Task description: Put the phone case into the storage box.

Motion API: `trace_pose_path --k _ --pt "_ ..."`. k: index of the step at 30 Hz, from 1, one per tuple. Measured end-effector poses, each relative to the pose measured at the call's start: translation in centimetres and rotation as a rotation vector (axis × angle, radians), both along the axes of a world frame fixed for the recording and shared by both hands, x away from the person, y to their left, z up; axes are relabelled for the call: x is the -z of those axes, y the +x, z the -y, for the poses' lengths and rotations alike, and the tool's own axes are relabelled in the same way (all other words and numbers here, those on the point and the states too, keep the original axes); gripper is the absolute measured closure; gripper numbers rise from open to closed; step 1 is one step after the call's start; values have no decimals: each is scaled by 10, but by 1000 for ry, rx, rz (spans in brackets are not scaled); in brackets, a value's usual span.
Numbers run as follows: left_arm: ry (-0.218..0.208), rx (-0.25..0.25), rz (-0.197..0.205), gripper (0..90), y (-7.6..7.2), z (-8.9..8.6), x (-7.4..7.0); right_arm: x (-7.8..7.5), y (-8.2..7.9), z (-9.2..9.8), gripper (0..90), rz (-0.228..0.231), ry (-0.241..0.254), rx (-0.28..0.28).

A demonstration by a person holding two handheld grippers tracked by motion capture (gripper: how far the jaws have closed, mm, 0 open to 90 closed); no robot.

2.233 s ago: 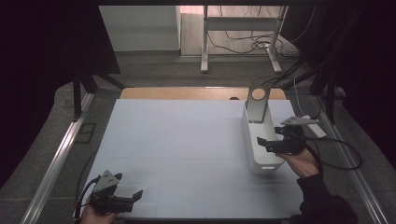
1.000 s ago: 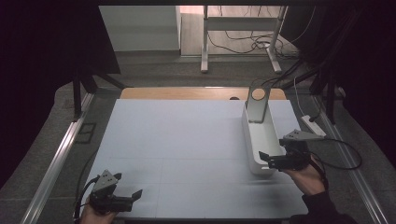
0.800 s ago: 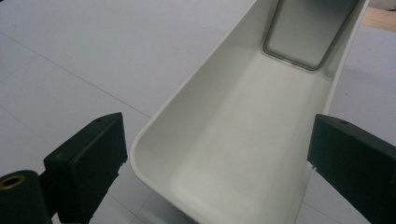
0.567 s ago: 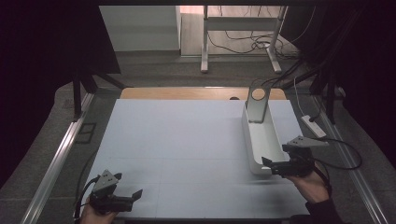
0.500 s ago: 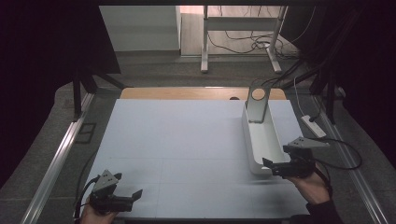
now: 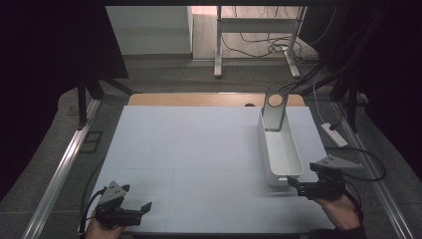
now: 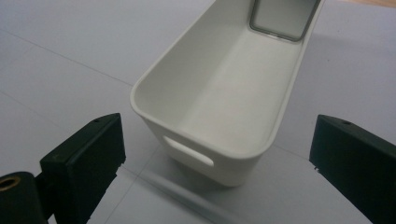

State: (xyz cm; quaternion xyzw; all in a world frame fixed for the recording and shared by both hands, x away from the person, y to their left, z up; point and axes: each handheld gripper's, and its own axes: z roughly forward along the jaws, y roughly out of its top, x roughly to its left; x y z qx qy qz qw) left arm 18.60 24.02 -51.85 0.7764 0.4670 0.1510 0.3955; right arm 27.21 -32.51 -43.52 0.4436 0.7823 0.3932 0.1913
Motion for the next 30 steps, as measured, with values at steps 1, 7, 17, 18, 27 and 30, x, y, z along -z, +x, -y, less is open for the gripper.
trace_pose_path --k 1,7,17,18,27,30 --pt "-1 -1 0 0 0 0 0 0 -2 1 33 -1 -4 0" --pt "-9 -10 -2 0 0 -1 0 2 -11 4 32 -3 -9 8" --pt "-16 -18 1 0 0 -2 0 9 -22 12 30 -9 -9 24" --pt "-16 -18 1 0 0 -2 0 9 -23 13 31 -10 -11 27" --pt "-10 -32 11 0 -1 -4 0 16 -30 19 31 -13 -44 31" --pt "-13 -41 12 0 -2 -6 0 18 -32 20 31 -16 -53 37"
